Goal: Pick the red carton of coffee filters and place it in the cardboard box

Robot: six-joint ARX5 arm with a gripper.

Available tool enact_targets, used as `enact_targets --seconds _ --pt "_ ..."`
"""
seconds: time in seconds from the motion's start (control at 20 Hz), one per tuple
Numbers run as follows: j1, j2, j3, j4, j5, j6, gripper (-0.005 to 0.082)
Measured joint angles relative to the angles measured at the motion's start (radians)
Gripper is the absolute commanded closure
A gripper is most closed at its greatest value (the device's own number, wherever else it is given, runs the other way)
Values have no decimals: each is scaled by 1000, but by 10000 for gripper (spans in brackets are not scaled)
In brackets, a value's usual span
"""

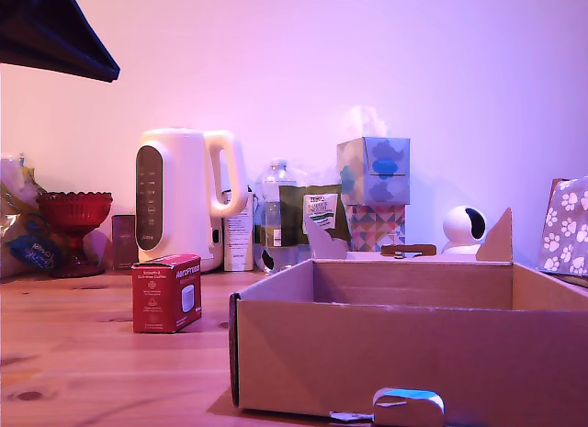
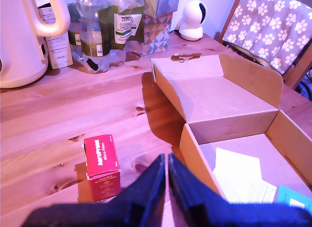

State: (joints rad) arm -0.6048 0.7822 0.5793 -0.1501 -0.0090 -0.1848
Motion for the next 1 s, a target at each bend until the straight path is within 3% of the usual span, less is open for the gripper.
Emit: enact_targets --seconds 0.45,0.6,0.9,1.0 --pt "0 0 0 0 0 0 793" --pt "13 15 0 31 -58 0 793" --pt "122 163 0 137 -79 2 793" --pt "120 240 0 181 -49 5 793"
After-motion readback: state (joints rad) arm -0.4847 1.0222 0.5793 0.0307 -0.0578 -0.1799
